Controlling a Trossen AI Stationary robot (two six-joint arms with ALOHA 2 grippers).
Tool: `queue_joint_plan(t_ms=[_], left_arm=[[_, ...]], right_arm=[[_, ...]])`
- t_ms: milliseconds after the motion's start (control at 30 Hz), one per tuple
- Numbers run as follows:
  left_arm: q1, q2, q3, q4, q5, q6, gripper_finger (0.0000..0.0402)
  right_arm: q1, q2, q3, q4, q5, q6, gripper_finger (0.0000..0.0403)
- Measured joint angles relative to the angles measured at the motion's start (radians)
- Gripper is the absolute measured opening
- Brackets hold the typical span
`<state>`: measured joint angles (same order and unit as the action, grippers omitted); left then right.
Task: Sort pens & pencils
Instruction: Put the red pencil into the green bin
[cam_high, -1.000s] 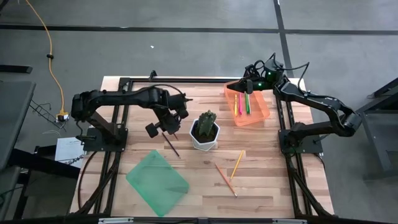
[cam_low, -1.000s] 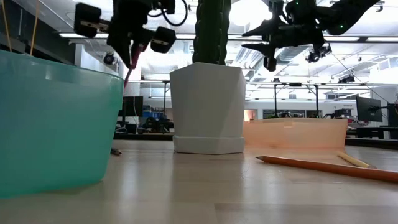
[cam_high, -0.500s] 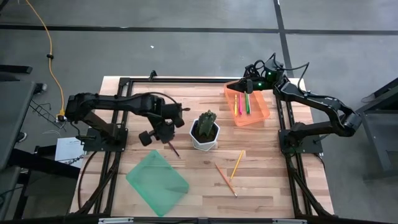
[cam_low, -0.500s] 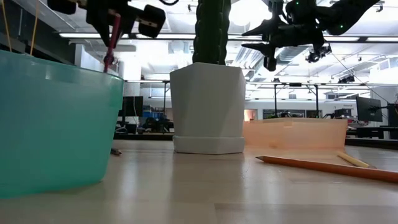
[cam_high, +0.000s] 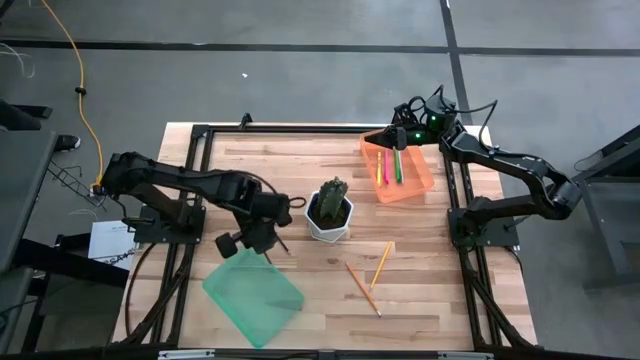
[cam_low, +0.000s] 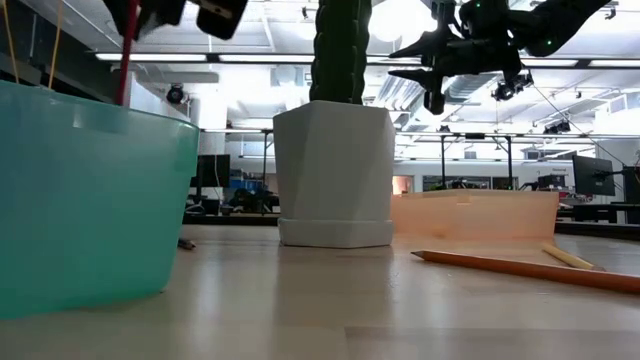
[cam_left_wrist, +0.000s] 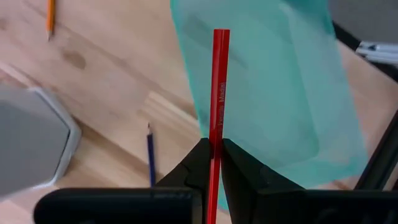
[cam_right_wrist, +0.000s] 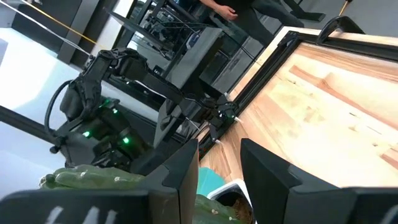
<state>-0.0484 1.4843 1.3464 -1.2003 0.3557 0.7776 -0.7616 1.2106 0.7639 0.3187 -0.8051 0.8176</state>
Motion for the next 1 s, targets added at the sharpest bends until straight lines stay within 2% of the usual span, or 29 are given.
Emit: queue_joint_plan(t_ms=[367,600,1000], left_arm=[[-0.152,-0.002,0.000,0.063,-0.007,-0.102,0.0023],[-0.228,-0.002,0.000,0.067,-0.007,-0.154,0.0023],[-0.307,0.020,0.001,0.116,-0.028,-0.228,0.0023]], right_arm=[[0.005,0.000,0.000,0.010,-0.012,0.050,0.0113],[0.023,0.000,0.000,0.141,0.004,0.132,0.0113],[0.038,0.000,0.000,0.200,0.015,0.173,0.0113]])
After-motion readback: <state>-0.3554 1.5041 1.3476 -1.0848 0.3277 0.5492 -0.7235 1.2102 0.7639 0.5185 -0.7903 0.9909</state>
